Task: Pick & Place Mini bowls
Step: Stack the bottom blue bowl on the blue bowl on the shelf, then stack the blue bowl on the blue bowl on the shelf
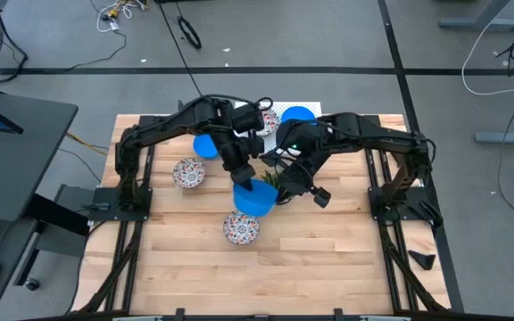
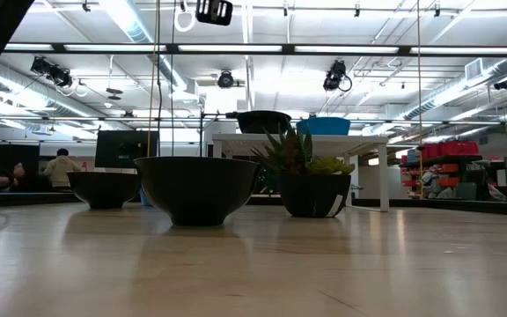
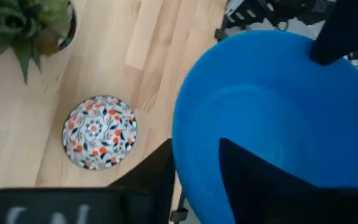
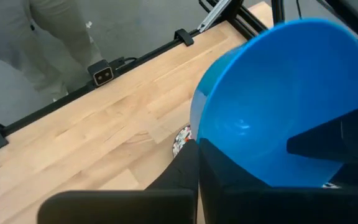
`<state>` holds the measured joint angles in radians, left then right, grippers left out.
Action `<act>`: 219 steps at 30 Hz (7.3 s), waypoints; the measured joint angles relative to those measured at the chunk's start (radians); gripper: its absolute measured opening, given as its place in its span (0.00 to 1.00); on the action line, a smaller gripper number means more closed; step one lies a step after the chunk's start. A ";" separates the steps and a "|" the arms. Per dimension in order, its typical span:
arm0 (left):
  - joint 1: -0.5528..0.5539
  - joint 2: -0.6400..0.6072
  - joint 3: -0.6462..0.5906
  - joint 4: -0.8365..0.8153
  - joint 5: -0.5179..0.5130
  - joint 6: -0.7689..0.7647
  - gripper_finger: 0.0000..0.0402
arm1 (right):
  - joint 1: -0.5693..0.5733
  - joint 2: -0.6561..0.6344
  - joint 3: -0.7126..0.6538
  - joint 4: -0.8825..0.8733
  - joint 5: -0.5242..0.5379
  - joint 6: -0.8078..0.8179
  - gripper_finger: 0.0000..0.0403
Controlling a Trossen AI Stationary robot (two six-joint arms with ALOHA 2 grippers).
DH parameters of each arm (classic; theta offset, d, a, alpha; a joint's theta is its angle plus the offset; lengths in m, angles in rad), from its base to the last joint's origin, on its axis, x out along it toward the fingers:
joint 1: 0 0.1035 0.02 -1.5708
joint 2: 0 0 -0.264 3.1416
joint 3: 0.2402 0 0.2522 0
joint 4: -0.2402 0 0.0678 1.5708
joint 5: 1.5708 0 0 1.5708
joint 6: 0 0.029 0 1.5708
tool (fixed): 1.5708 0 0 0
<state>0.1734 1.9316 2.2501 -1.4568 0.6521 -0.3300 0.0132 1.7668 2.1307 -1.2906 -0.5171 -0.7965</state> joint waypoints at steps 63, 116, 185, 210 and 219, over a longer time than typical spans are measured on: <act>0.340 -0.206 0.097 -0.114 -0.056 0.210 0.50 | -0.316 -0.005 -0.013 -0.280 0.605 0.334 0.00; 0.340 -0.204 0.096 -0.114 -0.057 0.213 0.50 | -0.457 0.131 -0.202 -0.269 0.607 0.388 0.00; 0.429 -0.204 -0.106 -0.114 -0.653 0.042 0.56 | -0.430 -0.184 -0.016 -0.281 0.314 0.785 0.51; 0.623 -0.204 -0.736 0.269 -0.743 -0.026 0.62 | -0.430 -0.184 -0.016 -0.274 0.314 0.735 0.51; 0.663 -0.204 -0.932 0.407 -0.734 0.001 0.62 | -0.430 -0.184 -0.016 -0.273 0.314 0.753 0.51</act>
<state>0.8367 1.7279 1.3179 -1.0502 -0.0822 -0.3294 -0.4169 1.5829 2.1151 -1.5639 -0.2031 -0.0435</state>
